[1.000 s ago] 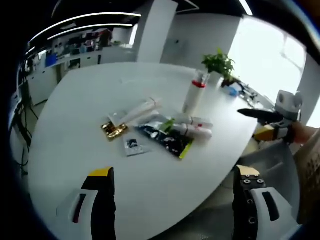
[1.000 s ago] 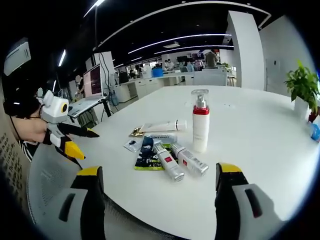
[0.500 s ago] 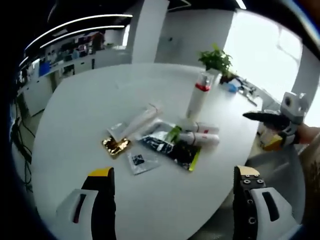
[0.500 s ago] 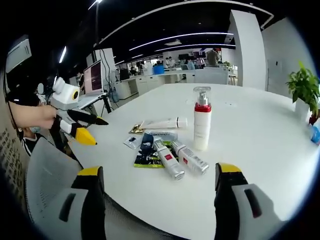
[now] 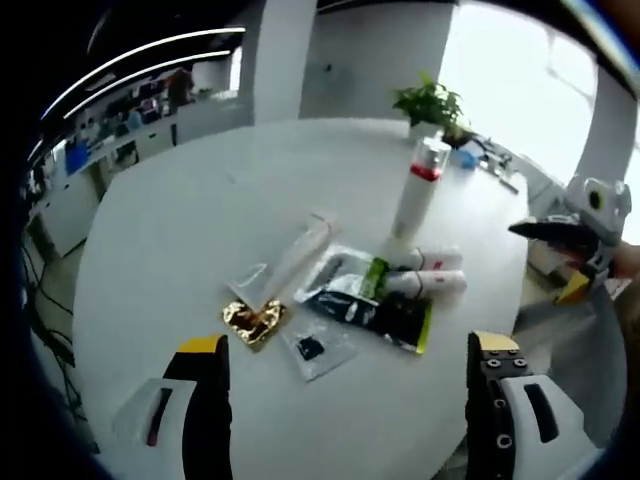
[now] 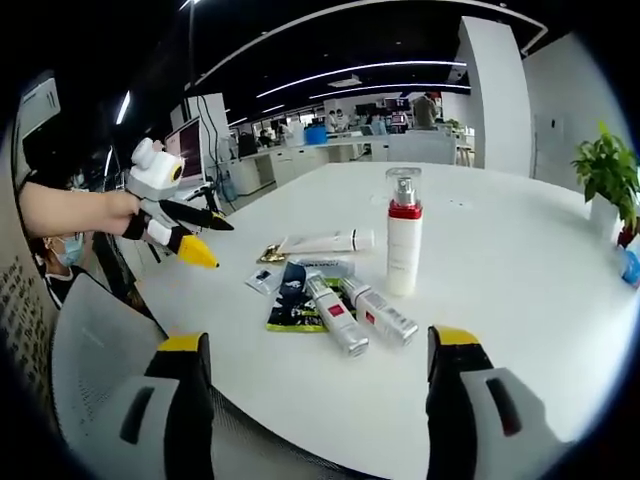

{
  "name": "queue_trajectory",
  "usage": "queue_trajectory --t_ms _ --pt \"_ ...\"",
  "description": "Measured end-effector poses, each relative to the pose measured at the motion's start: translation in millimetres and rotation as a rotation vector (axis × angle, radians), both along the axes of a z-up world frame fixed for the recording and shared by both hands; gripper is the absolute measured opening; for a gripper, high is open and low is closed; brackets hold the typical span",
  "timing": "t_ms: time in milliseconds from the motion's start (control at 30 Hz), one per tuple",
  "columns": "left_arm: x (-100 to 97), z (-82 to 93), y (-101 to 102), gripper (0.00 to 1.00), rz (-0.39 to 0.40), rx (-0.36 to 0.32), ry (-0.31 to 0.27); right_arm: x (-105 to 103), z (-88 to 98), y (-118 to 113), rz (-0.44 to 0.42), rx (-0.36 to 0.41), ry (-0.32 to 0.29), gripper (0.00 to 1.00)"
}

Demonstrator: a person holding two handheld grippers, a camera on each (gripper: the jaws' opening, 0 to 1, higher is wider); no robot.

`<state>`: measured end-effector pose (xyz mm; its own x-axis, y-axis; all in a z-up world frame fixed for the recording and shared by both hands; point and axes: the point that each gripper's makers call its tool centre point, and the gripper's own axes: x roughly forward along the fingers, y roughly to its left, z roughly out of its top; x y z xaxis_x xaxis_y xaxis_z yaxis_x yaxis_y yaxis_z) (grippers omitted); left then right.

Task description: Arrange the skincare products in the storage area until every visible bottle or jar stands upright without overlapping.

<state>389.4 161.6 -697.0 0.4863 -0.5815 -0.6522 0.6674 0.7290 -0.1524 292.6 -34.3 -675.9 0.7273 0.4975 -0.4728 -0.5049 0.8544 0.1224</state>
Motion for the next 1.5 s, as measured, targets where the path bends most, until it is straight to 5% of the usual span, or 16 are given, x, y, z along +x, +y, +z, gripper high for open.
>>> queue_trajectory --t_ms 667,1500 --pt "68.9 -12.6 -23 0.95 -0.167 0.124 -0.004 1 -4.3 -3 -0.013 -0.012 0.023 0.88" --pt "129.1 -58.2 -45 0.61 -0.389 0.334 0.031 4 -9.0 -11 -0.061 -0.016 0.045 0.87"
